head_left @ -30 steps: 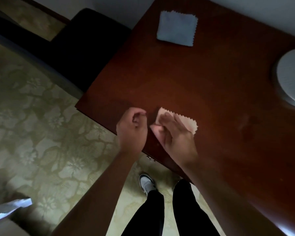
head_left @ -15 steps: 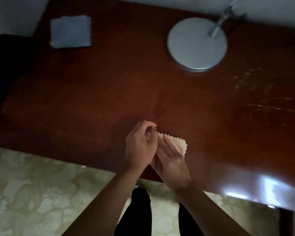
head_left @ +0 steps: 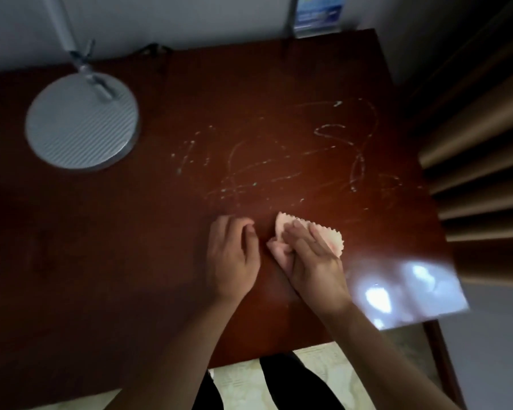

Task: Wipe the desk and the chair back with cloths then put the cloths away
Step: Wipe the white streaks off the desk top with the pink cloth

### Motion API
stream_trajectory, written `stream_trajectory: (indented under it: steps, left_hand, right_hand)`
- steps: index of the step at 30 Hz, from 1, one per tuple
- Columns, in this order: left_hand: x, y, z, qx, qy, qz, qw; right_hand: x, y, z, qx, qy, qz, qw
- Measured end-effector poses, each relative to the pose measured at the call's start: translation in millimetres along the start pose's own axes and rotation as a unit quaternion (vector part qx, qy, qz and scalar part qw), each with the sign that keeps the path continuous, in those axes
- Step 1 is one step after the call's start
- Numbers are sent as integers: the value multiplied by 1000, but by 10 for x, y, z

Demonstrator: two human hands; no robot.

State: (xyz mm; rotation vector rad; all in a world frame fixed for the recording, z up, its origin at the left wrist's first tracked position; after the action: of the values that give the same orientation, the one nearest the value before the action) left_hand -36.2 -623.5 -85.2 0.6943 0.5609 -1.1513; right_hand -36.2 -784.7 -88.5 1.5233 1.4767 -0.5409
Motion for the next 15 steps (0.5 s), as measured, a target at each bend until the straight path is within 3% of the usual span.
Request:
stream_trajectory:
  steps: [3,6,11,13,15]
  left_hand:
    - [61,21,-16,-23,49,16,998]
    - [83,35,-3,-42,63,17,997]
    - [44,38,-18,-46,37,14,998]
    - [63,59,-10,-47,33,6,998]
    - [63,65,-20,-51,29,0,998]
  right_hand:
    - [-92,104,178,27,-14,54,998]
    - [63,87,-57,49,-10,56,997]
    - [321,-157,-401,-67,23,-38,997]
    - [240,-52,-273,-95,0,-38,995]
    - [152,131,-143,-63,-22,-3,998]
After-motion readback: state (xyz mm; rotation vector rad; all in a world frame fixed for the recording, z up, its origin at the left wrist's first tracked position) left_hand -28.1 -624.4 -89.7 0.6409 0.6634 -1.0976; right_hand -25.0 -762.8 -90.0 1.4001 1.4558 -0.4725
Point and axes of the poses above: each hand's wrist, its own y-axis towards the middle knuckle, its own x-axis out of the palm, z = x × y, the point moved 4 cm from there along y, towards the middle knuckle, and after that the axes turned 1 degree about z, right-handed, at the moved point
